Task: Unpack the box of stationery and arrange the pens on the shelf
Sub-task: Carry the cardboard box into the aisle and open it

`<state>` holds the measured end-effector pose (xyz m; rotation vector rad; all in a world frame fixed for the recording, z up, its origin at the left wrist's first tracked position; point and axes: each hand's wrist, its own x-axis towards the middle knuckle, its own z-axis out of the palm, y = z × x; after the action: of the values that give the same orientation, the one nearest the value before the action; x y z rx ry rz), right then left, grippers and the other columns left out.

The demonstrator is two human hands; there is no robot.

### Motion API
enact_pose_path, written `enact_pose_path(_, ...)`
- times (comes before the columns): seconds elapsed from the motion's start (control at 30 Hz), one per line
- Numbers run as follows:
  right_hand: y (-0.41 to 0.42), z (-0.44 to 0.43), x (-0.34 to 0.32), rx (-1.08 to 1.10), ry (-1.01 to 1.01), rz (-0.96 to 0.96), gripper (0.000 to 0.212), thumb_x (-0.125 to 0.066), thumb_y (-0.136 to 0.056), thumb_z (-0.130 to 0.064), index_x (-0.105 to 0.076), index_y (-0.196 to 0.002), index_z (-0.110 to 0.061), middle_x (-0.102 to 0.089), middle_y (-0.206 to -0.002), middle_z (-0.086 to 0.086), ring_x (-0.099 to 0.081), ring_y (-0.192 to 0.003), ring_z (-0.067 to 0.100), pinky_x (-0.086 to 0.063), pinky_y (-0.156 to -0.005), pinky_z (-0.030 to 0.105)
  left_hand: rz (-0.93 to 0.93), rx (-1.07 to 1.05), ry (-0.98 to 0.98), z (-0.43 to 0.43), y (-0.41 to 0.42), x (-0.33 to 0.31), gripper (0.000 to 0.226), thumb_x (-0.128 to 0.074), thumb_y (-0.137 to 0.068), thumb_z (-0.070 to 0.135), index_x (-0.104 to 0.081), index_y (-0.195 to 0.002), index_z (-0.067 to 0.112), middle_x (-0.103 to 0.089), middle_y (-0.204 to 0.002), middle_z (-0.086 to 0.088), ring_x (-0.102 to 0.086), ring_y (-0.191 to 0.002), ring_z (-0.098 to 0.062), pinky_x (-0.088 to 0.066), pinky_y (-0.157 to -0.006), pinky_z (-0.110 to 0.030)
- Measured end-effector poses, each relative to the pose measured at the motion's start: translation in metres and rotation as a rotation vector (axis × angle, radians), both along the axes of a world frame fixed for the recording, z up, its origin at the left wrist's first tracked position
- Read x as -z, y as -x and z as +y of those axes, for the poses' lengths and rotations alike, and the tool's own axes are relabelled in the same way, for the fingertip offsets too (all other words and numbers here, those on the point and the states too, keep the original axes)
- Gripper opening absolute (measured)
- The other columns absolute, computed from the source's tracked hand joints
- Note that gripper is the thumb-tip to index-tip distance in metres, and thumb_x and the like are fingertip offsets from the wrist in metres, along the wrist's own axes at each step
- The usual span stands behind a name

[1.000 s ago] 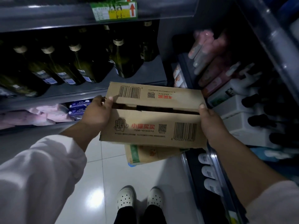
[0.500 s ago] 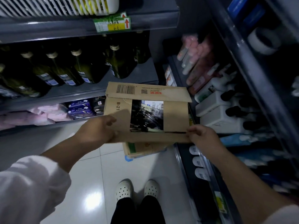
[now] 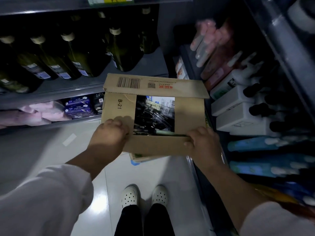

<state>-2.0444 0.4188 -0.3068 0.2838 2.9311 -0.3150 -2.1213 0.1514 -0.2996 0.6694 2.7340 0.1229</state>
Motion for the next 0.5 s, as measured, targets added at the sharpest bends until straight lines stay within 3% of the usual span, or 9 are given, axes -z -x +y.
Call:
enact_pose_path(0.07,0.003,-0.001,0.004,0.013,-0.026,0.02,0.019,-0.081,-0.064,-0.016,-0.067,-0.076,-0.015,-0.062,-0.081,0.003,-0.056,-0.08,0.031,-0.041,-0.076,0.039,0.021,0.027,0.031,0.002,0.002,0.006,0.017,-0.078,-0.061,0.008,-0.066,-0.072,0.012,-0.057,-0.073,-0.008,-0.054,-0.064,-0.03,-0.045,-0.054,-0.032)
enact_pose_path(0.17,0.012,-0.003,-0.003,-0.005,-0.073,-0.064,0.013,-0.072,-0.075,-0.025,-0.065,-0.085,-0.019,-0.06,-0.091,-0.001,-0.053,-0.092,0.026,-0.032,-0.083,0.037,0.026,0.042,0.045,0.005,0.003,0.005,0.02,-0.08,-0.057,0.008,-0.065,-0.07,0.012,-0.056,-0.069,-0.008,-0.054,-0.06,-0.029,-0.044,-0.052,-0.032)
enact_pose_path(0.27,0.02,0.0,-0.017,-0.008,0.014,-0.109,0.021,-0.052,-0.091,-0.041,-0.062,-0.092,-0.023,-0.057,-0.096,-0.005,-0.049,-0.099,0.018,-0.026,-0.086,0.034,0.025,0.058,-0.013,0.003,0.004,-0.001,0.016,-0.065,-0.071,0.027,-0.067,-0.08,0.015,-0.058,-0.078,-0.007,-0.056,-0.074,-0.031,-0.046,-0.066,-0.036)
enact_pose_path(0.33,0.03,-0.002,-0.025,-0.007,0.107,-0.034,0.025,-0.045,-0.096,-0.037,-0.062,-0.093,-0.018,-0.059,-0.099,-0.002,-0.049,-0.101,0.02,-0.027,-0.087,0.033,0.033,0.05,-0.048,0.004,0.008,-0.006,0.032,-0.045,-0.077,0.038,-0.066,-0.088,0.017,-0.059,-0.086,-0.005,-0.056,-0.082,-0.028,-0.044,-0.074,-0.037)
enact_pose_path(0.4,0.042,-0.004,-0.025,-0.022,0.133,0.005,0.025,-0.042,-0.099,-0.028,-0.063,-0.107,-0.016,-0.059,-0.113,0.002,-0.048,-0.111,0.024,-0.031,-0.094,0.035,0.035,0.011,-0.096,0.011,0.018,-0.01,0.044,-0.035,-0.08,0.038,-0.065,-0.1,0.013,-0.061,-0.097,-0.008,-0.055,-0.089,-0.03,-0.044,-0.08,-0.039)
enact_pose_path(0.5,0.063,-0.008,-0.019,-0.041,0.124,-0.008,0.037,-0.043,-0.098,-0.024,-0.051,-0.132,-0.014,-0.048,-0.136,0.006,-0.038,-0.128,0.027,-0.03,-0.106,0.037,0.074,-0.074,-0.138,0.023,0.036,-0.013,0.049,-0.041,-0.086,0.028,-0.053,-0.129,0.009,-0.055,-0.125,-0.015,-0.049,-0.114,-0.036,-0.04,-0.097,-0.045)
